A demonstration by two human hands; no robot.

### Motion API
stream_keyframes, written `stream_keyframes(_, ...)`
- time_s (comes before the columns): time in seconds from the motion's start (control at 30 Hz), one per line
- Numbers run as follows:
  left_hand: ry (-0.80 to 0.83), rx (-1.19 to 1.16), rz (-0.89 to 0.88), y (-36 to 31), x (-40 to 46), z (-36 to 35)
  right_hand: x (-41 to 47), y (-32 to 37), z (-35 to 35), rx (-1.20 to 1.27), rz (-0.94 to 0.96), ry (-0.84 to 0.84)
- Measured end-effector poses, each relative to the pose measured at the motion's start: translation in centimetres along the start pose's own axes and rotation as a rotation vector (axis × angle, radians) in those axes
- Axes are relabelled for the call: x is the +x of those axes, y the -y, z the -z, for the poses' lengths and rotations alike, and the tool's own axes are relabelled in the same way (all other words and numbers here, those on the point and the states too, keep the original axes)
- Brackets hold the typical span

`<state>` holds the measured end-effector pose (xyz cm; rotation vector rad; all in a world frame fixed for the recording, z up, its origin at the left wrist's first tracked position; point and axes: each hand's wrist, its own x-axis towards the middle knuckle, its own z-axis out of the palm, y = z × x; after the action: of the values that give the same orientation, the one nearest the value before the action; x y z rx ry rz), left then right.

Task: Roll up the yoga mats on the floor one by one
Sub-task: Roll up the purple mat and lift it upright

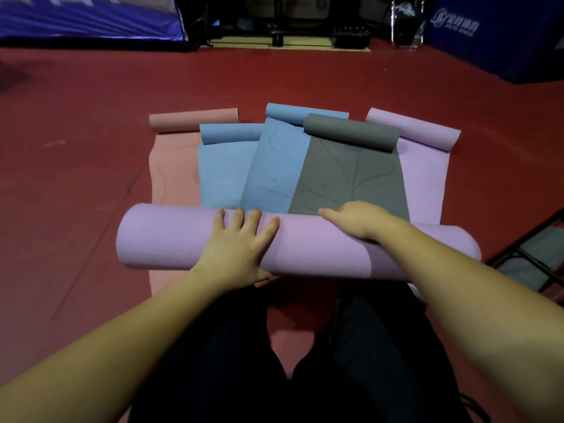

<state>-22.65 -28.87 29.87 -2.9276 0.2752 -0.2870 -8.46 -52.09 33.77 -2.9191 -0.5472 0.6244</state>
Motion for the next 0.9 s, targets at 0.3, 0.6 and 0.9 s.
stream_keyframes(0.3, -0.009, -0.012, -0.064, 0.0, -2.8, 2.7, -1.7, -0.4, 0.0, 0.057, -0.006, 0.162)
stream_keyframes(0.6, 0.015, -0.059, -0.06, 0.4, -3.0, 1.4, 1.1, 0.7, 0.1, -0.031, 0.08, 0.196)
stream_keyframes(0.9, 0.196, -0.173, 0.06, 1.1, 0.2, 2.5, 3.8, 0.0, -0.7, 0.02, 0.029, 0.153)
